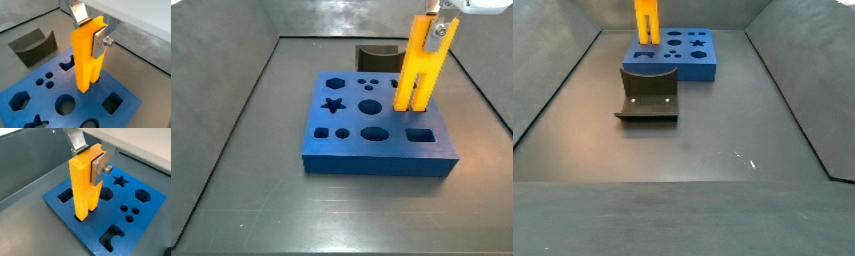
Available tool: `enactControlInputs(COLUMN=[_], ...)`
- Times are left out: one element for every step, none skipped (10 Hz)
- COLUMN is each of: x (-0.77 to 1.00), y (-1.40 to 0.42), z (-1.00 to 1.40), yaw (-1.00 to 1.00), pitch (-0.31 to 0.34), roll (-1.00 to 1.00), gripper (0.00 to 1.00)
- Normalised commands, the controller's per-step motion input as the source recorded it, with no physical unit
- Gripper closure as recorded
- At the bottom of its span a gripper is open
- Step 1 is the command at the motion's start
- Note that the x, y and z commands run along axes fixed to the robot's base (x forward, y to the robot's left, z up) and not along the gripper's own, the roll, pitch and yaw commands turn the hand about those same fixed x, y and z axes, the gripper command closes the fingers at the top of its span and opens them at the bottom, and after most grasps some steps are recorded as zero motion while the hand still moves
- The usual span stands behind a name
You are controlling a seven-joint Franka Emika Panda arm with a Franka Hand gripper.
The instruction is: Insert the double-square object.
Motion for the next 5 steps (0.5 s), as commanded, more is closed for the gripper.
enactControlInputs(x=[0.10,0.10,0.11,0.04,0.00], y=[0.00,0.00,0.00,0.00,0.00], z=[-0.16,-0.14,-0.13,-0.14,-0.20], yaw=[-0.15,-0.13,-0.14,-0.12,-0.07], pitch=[-0.004,-0.004,0.000,-0.009,-0.026], roll=[0.05,0.05,0.05,0.06,0.06], gripper=[1.00,1.00,1.00,1.00,1.00])
